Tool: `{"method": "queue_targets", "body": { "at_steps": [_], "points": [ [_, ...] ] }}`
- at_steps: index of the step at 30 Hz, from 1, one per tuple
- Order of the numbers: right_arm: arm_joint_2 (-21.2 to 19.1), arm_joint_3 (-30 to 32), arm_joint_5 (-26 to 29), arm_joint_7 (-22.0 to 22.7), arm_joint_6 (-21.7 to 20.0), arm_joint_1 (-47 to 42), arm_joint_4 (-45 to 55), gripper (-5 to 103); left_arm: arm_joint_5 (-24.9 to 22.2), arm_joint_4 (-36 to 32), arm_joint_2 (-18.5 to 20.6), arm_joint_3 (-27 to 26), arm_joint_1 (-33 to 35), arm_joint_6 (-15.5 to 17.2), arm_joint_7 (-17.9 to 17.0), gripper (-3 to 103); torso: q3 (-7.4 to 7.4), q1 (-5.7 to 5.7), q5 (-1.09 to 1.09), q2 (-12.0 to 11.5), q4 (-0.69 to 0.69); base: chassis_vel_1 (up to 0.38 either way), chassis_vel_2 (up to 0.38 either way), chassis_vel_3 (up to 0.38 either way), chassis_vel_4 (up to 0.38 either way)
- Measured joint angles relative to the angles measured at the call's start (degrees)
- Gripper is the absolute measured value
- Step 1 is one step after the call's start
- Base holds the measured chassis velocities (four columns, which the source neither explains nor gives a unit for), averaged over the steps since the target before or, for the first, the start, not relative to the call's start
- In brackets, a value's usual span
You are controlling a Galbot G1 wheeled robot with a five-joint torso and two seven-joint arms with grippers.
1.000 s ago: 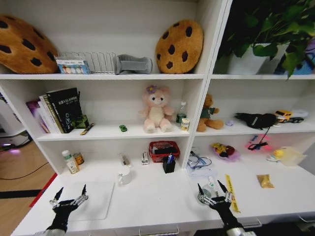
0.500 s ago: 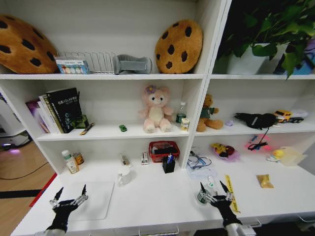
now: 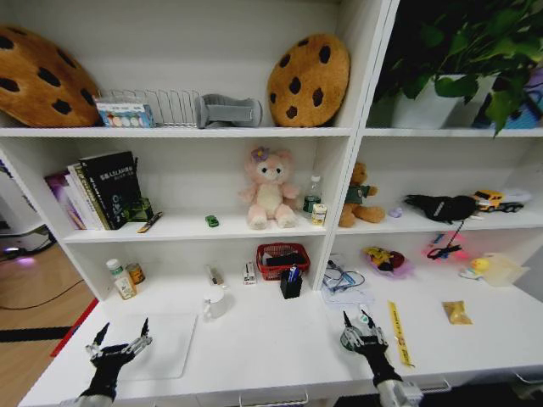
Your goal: Organize the objects on the table.
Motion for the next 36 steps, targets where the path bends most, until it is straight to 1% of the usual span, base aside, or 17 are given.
{"method": "queue_targets", "body": {
  "at_steps": [1,2,3,4,6,12,18,20,22,24,26,27,29,30,32,35,36],
  "points": [
    [-0.02,0.11,0.01,0.01,0.06,-0.08,0.08,44,0.0,0.0,0.0,0.0,0.0,0.0,0.0,100,0.0,0.0,0.0,0.0,0.0,0.0,0.0,0.0,0.0],
    [-0.05,0.29,0.03,0.01,0.12,-0.19,0.36,39,0.0,0.0,0.0,0.0,0.0,0.0,0.0,100,0.0,0.0,0.0,0.0,0.0,0.0,0.0,0.0,0.0],
    [-0.05,0.29,0.03,0.01,0.12,-0.19,0.36,39,0.0,0.0,0.0,0.0,0.0,0.0,0.0,100,0.0,0.0,0.0,0.0,0.0,0.0,0.0,0.0,0.0],
    [-0.05,0.45,0.06,0.02,0.13,-0.29,0.78,31,0.0,0.0,0.0,0.0,0.0,0.0,0.0,100,0.0,0.0,0.0,0.0,0.0,0.0,0.0,0.0,0.0],
    [-0.06,0.68,0.08,0.02,0.12,-0.56,1.59,28,0.0,0.0,0.0,0.0,0.0,0.0,0.0,100,0.0,0.0,0.0,0.0,0.0,0.0,0.0,0.0,0.0],
    [-0.24,1.47,0.58,0.0,-0.01,-2.14,4.1,27,0.0,0.0,0.0,0.0,0.0,0.0,0.0,100,0.0,0.0,0.0,0.01,0.0,0.0,0.0,0.0,0.0],
    [-0.4,3.45,1.63,0.05,-0.31,-7.2,9.99,27,0.0,0.0,0.0,0.0,0.0,0.0,0.0,100,0.0,0.0,0.01,0.0,0.0,0.0,0.0,0.0,0.0],
    [0.35,5.13,0.7,0.21,0.35,-12.04,13.55,27,0.0,0.0,0.0,0.0,0.0,0.0,0.0,100,0.0,0.0,0.0,0.01,-0.01,0.0,0.0,0.0,0.0],
    [0.64,5.48,0.27,0.3,0.79,-13.32,14.25,27,0.0,0.0,0.0,0.0,0.0,0.0,0.0,100,0.0,0.0,0.0,0.01,0.0,0.0,0.0,0.0,0.0],
    [1.56,6.43,-0.73,1.12,3.1,-17.6,16.2,27,0.0,0.0,0.0,0.0,0.0,0.0,0.01,100,0.0,-0.01,-0.01,0.01,-0.01,0.0,0.0,0.0,0.0],
    [1.76,6.63,-1.11,1.42,3.64,-18.53,16.49,27,0.0,0.0,0.0,0.0,0.0,0.0,0.0,100,0.0,0.0,-0.01,0.01,-0.01,0.0,0.0,0.0,0.0],
    [2.12,6.98,-2.25,2.43,4.93,-20.75,16.8,27,0.0,0.0,0.0,0.0,0.0,0.0,0.01,100,0.0,0.0,-0.01,0.01,-0.01,0.0,0.0,0.0,0.0],
    [2.68,7.04,-4.31,4.29,7.68,-23.13,15.58,27,0.0,0.0,0.0,0.0,0.0,0.0,0.0,100,-0.01,0.0,0.0,0.01,0.02,0.0,0.0,0.0,0.0],
    [2.68,7.04,-4.31,4.29,7.68,-23.13,15.58,27,0.0,0.0,0.0,0.0,0.0,0.0,0.0,100,-0.01,0.0,0.0,0.01,0.02,0.0,0.0,0.0,0.0],
    [3.22,6.53,-6.11,5.34,11.28,-26.17,13.45,27,0.0,0.0,0.0,0.0,0.0,0.0,0.01,100,0.0,0.0,0.0,0.01,0.0,0.0,0.0,0.0,0.0],
    [3.51,6.14,-7.16,5.81,12.65,-27.11,12.65,27,0.0,0.0,0.0,0.0,0.0,0.0,0.01,100,0.0,0.0,0.01,0.01,-0.01,0.0,0.0,0.0,0.0],
    [4.03,5.64,-8.98,6.62,14.61,-28.35,11.24,27,0.0,0.0,0.0,0.0,0.0,0.0,0.01,100,0.0,0.0,0.0,0.01,0.0,0.0,0.0,0.0,0.0]
  ]
}}
